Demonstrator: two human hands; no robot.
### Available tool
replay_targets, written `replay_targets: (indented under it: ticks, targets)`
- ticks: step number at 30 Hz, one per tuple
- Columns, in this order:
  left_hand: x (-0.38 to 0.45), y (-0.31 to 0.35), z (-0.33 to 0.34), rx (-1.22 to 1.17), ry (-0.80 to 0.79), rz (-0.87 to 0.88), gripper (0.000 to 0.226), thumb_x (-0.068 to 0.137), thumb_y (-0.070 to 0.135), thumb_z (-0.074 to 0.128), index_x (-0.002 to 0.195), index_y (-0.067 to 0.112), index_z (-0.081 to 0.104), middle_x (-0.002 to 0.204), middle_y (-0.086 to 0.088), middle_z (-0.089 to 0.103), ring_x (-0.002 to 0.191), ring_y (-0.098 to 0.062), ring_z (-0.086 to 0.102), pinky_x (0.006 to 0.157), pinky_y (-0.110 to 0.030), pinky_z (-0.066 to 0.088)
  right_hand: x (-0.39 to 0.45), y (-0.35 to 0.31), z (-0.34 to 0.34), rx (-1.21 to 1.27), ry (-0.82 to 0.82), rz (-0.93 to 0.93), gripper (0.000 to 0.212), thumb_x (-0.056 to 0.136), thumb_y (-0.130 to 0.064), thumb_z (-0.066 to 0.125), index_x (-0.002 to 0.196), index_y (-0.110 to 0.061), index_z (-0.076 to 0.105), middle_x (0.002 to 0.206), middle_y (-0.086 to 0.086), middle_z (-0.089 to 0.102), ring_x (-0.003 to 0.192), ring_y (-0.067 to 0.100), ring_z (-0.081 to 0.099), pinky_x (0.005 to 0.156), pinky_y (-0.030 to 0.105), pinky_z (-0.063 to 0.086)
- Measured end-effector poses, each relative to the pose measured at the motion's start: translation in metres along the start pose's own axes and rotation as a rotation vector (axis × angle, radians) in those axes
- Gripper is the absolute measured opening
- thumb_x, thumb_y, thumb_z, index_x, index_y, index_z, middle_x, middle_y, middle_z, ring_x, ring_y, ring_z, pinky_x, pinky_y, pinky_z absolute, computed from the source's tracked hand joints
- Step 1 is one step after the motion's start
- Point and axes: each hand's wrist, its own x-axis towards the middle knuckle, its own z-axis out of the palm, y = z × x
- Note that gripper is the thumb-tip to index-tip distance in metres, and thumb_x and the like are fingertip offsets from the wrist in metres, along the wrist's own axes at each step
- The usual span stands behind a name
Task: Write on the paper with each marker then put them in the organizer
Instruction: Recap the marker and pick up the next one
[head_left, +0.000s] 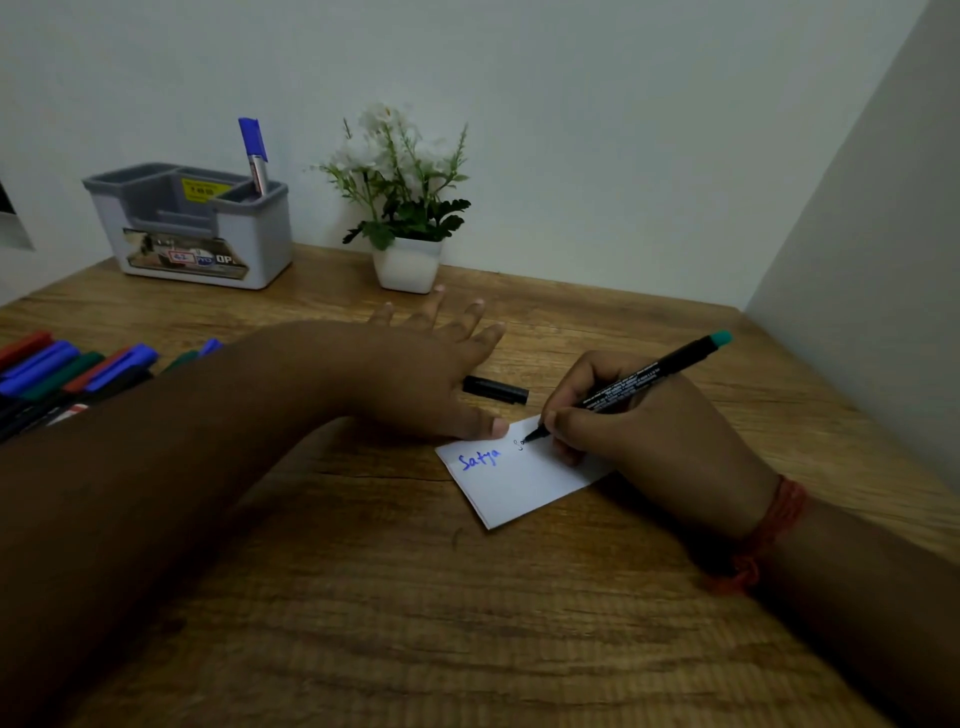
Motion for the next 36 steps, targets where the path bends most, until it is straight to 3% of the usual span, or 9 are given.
replay_targets:
  ticks: [7,12,18,23,36]
  targets:
    - [0.0006,-0.0009,0.0004,0.008,-0.002,-0.001,0.102,0.080,0.081,0.033,0.151,0.034,-0.023,0.156,0.004,-0.035,0.142,-0.028,-0.035,0.115,-0.063,-0.008,0.0017,0.0009,0.0009,-0.019,0.025,0.012,0.009,0.084,-0.004,0.070,0.078,-0.011,0.072,0.071,-0.001,0.073,0.067,0.009,0.068,0.062,0.015,0.053]
    - [0.0016,-0.0024,0.0008,0.015,-0.016,0.003,0.109,0.069,0.087,0.027,0.150,0.034,-0.023,0.156,0.004,-0.036,0.141,-0.028,-0.035,0.115,-0.063,-0.009,0.0013,0.0015,-0.0010,-0.042,0.026,0.020,0.008,0.083,-0.005,0.070,0.078,-0.011,0.072,0.075,0.007,0.074,0.069,0.018,0.070,0.063,0.023,0.055]
    - [0.0017,-0.0018,0.0014,0.003,-0.019,-0.002,0.113,0.062,0.088,0.023,0.150,0.034,-0.023,0.156,0.005,-0.035,0.141,-0.027,-0.035,0.115,-0.061,-0.010,0.0024,0.0025,0.0002,-0.024,0.023,0.006,0.008,0.084,-0.004,0.070,0.078,-0.010,0.072,0.072,0.003,0.073,0.067,0.012,0.068,0.062,0.018,0.054]
    - [0.0012,-0.0011,0.0010,0.000,-0.008,-0.006,0.104,0.077,0.083,0.033,0.151,0.034,-0.022,0.156,0.005,-0.035,0.141,-0.027,-0.036,0.115,-0.061,-0.010,0.0036,0.0038,0.0001,-0.037,0.044,0.014,0.008,0.083,-0.005,0.070,0.077,-0.011,0.071,0.073,0.006,0.073,0.066,0.014,0.069,0.062,0.020,0.056]
    - [0.0008,-0.0011,0.0004,0.007,-0.012,-0.010,0.102,0.079,0.081,0.033,0.150,0.033,-0.022,0.156,0.004,-0.035,0.141,-0.027,-0.035,0.116,-0.062,-0.009,0.0045,0.0053,-0.0002,-0.073,0.082,0.030,0.007,0.081,-0.008,0.069,0.076,-0.013,0.071,0.073,0.003,0.073,0.066,0.010,0.067,0.062,0.024,0.054]
